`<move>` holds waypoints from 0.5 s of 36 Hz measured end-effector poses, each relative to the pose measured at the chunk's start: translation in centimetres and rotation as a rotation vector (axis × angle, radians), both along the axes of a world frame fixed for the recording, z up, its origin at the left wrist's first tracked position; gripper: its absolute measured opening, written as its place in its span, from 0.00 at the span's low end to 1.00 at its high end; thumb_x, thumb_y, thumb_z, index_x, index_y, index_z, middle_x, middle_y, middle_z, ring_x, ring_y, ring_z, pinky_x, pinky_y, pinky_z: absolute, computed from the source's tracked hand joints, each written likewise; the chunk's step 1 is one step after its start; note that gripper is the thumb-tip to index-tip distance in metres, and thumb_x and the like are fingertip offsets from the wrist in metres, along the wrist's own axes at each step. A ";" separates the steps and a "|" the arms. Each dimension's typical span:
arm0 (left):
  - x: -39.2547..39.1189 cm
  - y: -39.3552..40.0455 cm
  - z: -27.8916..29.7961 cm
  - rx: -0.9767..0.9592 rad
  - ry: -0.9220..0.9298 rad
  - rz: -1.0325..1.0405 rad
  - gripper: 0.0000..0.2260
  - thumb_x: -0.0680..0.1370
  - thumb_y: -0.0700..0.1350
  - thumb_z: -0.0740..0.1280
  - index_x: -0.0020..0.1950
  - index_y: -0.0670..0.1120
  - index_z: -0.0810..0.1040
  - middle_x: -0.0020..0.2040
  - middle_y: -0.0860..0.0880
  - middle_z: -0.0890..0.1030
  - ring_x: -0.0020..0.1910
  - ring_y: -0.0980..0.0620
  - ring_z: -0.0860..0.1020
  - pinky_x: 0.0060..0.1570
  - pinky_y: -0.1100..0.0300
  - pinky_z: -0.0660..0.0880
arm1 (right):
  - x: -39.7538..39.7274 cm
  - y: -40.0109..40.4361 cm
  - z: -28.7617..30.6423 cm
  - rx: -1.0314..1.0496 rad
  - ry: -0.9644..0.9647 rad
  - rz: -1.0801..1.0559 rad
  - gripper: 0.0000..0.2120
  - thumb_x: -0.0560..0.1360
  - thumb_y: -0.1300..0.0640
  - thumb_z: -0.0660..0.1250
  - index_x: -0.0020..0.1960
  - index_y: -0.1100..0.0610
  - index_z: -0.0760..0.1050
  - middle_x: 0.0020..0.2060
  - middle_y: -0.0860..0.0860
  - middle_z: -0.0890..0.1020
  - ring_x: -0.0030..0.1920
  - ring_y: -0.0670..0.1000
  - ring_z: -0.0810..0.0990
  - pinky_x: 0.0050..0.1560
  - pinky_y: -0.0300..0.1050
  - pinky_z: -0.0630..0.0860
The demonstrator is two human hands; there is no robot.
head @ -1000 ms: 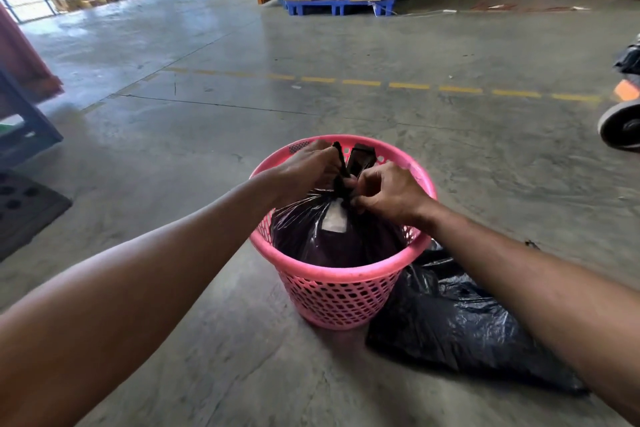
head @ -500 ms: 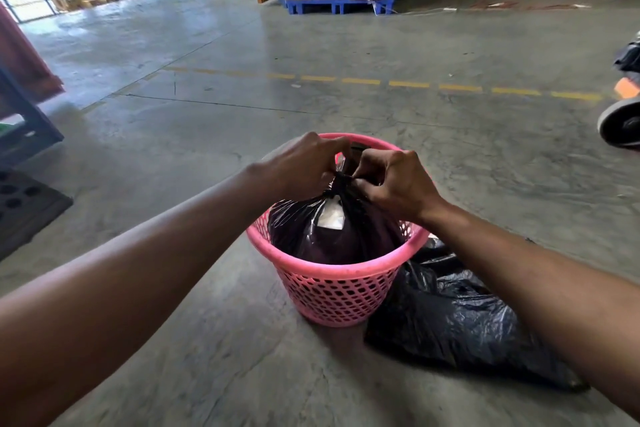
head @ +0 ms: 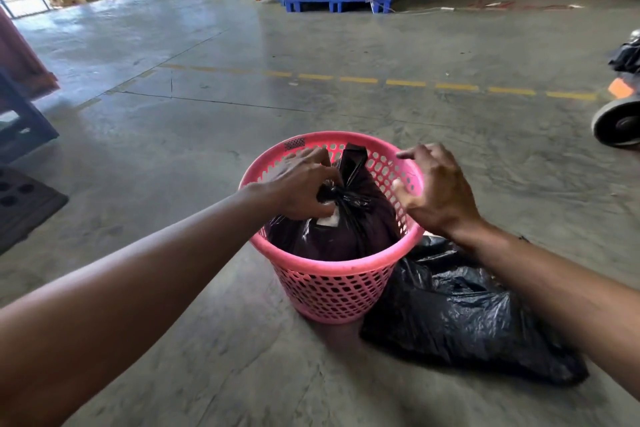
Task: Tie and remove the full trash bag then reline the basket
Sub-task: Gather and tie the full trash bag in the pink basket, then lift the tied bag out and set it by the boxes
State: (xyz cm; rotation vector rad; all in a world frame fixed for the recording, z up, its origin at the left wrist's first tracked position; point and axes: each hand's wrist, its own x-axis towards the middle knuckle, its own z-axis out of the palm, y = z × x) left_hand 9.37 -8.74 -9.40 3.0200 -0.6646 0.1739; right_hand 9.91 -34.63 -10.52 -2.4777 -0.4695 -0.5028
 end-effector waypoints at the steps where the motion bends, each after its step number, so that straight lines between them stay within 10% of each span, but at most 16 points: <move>1: 0.1 -0.3 -0.2 0.031 -0.023 0.009 0.21 0.71 0.61 0.67 0.63 0.58 0.80 0.57 0.49 0.75 0.60 0.47 0.73 0.58 0.50 0.71 | -0.1 -0.3 -0.4 0.000 0.028 -0.047 0.23 0.70 0.50 0.69 0.64 0.53 0.76 0.58 0.55 0.77 0.60 0.58 0.77 0.61 0.52 0.75; 9: 0.8 -2.1 -0.9 0.143 -0.170 0.076 0.14 0.77 0.50 0.64 0.59 0.45 0.76 0.59 0.43 0.78 0.63 0.41 0.74 0.61 0.45 0.70 | -1.1 -0.8 -3.0 0.019 0.142 -0.087 0.27 0.70 0.57 0.63 0.69 0.63 0.75 0.69 0.55 0.75 0.67 0.57 0.77 0.67 0.49 0.73; 18: 1.0 -1.6 5.7 -0.543 -0.239 0.294 0.12 0.76 0.42 0.65 0.59 0.45 0.77 0.58 0.42 0.74 0.59 0.39 0.74 0.58 0.51 0.72 | -1.3 -0.9 -0.5 -0.069 0.062 -0.001 0.33 0.77 0.33 0.51 0.70 0.52 0.74 0.64 0.55 0.80 0.64 0.59 0.77 0.62 0.57 0.73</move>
